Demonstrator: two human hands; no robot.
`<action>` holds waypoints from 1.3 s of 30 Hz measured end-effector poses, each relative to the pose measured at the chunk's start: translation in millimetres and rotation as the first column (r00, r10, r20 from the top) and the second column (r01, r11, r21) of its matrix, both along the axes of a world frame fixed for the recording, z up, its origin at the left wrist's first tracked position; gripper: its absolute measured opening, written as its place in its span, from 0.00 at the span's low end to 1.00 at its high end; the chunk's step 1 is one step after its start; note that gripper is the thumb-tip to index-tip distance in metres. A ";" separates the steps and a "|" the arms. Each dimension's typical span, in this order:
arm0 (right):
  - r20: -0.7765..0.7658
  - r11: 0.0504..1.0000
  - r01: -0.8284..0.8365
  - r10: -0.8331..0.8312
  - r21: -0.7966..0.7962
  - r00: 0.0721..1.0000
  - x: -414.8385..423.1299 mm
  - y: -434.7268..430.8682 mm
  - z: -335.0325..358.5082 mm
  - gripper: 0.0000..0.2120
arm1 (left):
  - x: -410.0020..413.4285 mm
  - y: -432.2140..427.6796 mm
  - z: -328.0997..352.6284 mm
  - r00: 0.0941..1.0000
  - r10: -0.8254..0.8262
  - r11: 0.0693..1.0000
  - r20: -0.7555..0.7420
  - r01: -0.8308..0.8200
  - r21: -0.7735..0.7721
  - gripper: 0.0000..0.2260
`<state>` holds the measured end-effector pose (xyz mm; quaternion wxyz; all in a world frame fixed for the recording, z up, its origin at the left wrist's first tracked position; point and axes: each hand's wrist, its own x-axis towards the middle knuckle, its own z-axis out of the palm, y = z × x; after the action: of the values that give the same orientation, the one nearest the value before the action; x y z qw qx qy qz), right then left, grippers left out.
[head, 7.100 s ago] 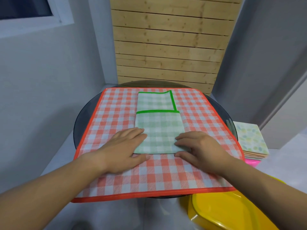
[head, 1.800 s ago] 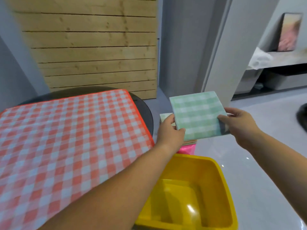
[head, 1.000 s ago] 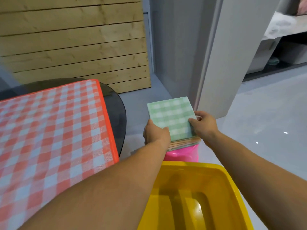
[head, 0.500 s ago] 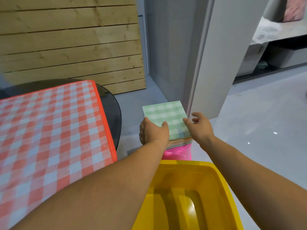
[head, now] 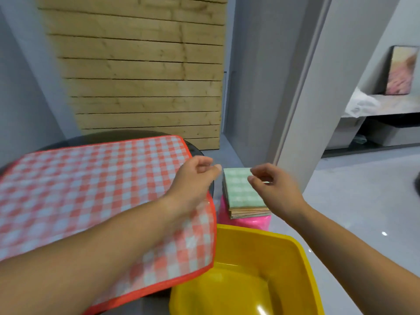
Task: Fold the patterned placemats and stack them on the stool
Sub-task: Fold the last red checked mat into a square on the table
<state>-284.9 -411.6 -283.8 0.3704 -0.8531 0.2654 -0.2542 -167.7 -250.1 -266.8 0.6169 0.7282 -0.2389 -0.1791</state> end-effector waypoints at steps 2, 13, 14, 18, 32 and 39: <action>-0.052 0.990 -0.125 0.122 -0.063 0.991 -1.2 39.1 14.2 0.10 | 5.9 56.0 3.7 0.998 -0.025 0.997 0.057 0.020 0.078 0.08; -0.422 0.598 -0.734 0.604 -0.322 0.676 19.6 233.0 18.3 0.14 | -1.5 289.2 -24.7 0.888 -0.282 0.833 0.362 0.039 0.552 0.11; -0.426 0.595 -0.744 0.613 -0.303 0.665 23.5 239.9 12.0 0.15 | -2.1 298.7 -28.9 0.877 -0.301 0.821 0.375 0.038 0.569 0.15; -0.420 0.626 -0.737 0.615 -0.255 0.667 30.9 251.1 -8.4 0.17 | -0.9 318.1 -39.9 0.858 -0.364 0.779 0.362 0.067 0.623 0.22; -0.431 0.671 -0.708 0.584 -0.221 0.688 19.5 256.6 -22.2 0.14 | -1.5 323.3 -50.3 0.886 -0.293 0.834 0.360 0.053 0.549 0.15; -0.396 0.687 -0.692 0.585 -0.222 0.708 16.5 254.4 -24.2 0.14 | -3.7 324.1 -43.5 0.938 -0.201 0.891 0.283 0.055 0.450 0.10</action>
<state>-268.3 -157.3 -307.9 0.2324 -0.9711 -0.0506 -0.0213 -171.4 73.9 -310.3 0.3779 0.8492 -0.3381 -0.1475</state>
